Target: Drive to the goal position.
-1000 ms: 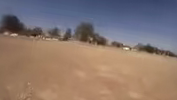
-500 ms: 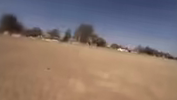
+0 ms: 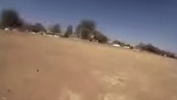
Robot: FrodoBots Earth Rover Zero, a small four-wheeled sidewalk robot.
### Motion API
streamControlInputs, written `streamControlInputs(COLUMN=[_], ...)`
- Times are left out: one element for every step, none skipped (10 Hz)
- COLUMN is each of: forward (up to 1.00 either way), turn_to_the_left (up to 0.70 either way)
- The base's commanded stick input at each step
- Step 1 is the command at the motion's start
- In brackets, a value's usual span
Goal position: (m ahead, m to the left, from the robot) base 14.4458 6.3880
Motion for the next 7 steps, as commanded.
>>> streamControlInputs(forward=[1.0, 1.0, 1.0, 1.0, 1.0, 1.0, 1.0], turn_to_the_left=[0.0, 0.0, 0.0, 0.0, 0.0, 0.0, 0.0])
